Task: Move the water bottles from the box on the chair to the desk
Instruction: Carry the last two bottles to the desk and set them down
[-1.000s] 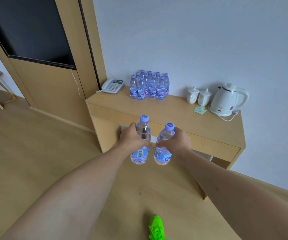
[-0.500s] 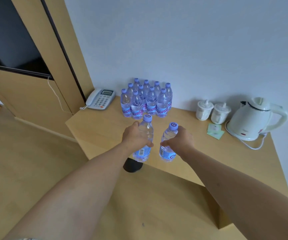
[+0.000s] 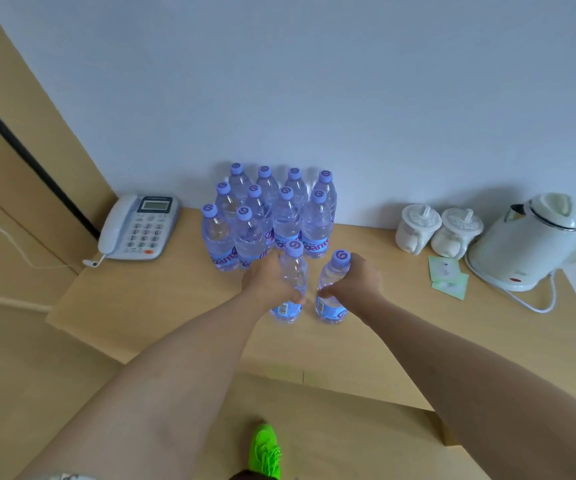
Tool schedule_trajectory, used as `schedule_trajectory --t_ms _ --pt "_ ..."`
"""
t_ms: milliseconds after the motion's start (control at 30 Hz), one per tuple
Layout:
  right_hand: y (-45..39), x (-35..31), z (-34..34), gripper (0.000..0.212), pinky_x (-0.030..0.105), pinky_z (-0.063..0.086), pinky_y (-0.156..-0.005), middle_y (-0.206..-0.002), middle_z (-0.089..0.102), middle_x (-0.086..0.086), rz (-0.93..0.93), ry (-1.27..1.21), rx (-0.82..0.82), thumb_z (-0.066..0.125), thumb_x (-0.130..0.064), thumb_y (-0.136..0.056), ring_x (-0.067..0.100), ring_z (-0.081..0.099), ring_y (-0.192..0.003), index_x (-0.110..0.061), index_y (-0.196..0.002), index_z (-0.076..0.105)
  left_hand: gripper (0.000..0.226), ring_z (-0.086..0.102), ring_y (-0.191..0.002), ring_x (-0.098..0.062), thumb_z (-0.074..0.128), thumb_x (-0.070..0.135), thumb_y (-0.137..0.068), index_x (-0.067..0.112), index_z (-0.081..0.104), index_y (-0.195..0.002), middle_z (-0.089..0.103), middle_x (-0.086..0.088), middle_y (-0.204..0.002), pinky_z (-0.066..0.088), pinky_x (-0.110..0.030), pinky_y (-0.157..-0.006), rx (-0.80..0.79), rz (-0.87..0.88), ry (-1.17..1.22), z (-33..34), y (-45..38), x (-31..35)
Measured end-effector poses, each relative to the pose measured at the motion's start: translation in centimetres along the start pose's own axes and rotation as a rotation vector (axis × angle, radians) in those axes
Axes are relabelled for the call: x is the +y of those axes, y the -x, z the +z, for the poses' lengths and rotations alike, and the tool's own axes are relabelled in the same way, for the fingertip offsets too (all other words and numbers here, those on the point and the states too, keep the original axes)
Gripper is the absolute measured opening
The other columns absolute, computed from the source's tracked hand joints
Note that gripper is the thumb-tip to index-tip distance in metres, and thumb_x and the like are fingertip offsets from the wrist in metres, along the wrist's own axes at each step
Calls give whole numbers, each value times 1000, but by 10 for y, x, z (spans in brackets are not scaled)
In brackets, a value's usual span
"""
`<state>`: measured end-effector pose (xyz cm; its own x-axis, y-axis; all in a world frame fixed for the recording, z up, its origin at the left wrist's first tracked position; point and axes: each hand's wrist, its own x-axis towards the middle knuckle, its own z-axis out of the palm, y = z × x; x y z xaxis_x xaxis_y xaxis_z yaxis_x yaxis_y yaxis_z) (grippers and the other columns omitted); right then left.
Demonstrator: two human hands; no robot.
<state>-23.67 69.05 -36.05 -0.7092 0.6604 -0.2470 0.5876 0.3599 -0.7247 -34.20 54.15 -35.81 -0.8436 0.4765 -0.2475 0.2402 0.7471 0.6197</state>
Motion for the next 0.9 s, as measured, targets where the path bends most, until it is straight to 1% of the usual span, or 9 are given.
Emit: schedule_trajectory --t_ms 133,267,367,500,633,733,800,867,900 --pt "-32 -21 15 65 38 56 -77 -97 67 -3 7 3 17 91 -25 -53 22 64 -92 -21 -109 58 88 66 -106 -17 99 32 -43 27 56 -120 70 13 -114 54 -34 -87 -58 36 -14 -2 -43 -5" --pt "-55 -33 23 60 39 55 -77 -93 66 -5 6 -16 47 89 -22 -55 22 63 -91 -21 -105 57 92 65 -105 -20 100 35 -41 24 55 -121 69 7 -113 55 -38 -86 -62 41 -5 -3 -70 -7" --pt "-67 -38 22 62 36 53 -76 -89 62 -8 -28 1 13 90 -19 -55 20 60 -92 -19 -106 56 94 64 -101 -22 101 35 -40 22 54 -121 66 5 -109 53 -35 -82 -36 65 -25 -4 -80 -7" --pt "-77 -42 19 64 29 47 -68 -96 63 -5 -55 -14 -26 92 -20 -55 18 59 -93 -20 -108 55 102 62 -108 -23 101 32 -42 18 50 -130 65 1 -118 50 -33 -84 -10 34 29 -5 -91 -4" --pt "-82 -41 16 65 25 40 -62 -101 65 -3 -103 14 -67 91 -26 -56 17 59 -91 -20 -110 56 75 64 -99 -15 98 37 -45 26 61 -109 69 10 -102 53 -32 -88 8 16 115 -10 -90 12" --pt "-82 -42 10 64 26 43 -66 -102 65 -4 -130 24 -114 90 -32 -58 18 59 -94 -21 -112 56 46 67 -86 -16 94 43 -53 24 61 -78 68 10 -80 51 -27 -69 -82 50 -29 -23 -86 26" --pt "-82 -43 5 63 29 46 -72 -103 63 -5 -147 11 -126 90 -33 -62 17 59 -95 -21 -113 56 52 68 -75 -21 93 48 -51 18 59 -77 67 3 -78 55 -31 -60 -117 22 -127 -36 -84 29" --pt "-83 -45 1 61 33 50 -77 -107 62 -3 -180 -10 -82 86 -29 -67 19 59 -97 -21 -120 55 58 72 -64 -26 94 47 -50 14 59 -81 69 -4 -81 62 -39 -59 -167 -31 -158 -46 -83 31" --pt "-84 -47 -1 61 35 50 -80 -110 61 -2 -195 -9 -54 84 -27 -69 20 59 -99 -21 -123 55 58 72 -59 -26 95 46 -51 13 57 -79 68 -5 -78 61 -38 -58 -171 -33 -194 -49 -81 33"
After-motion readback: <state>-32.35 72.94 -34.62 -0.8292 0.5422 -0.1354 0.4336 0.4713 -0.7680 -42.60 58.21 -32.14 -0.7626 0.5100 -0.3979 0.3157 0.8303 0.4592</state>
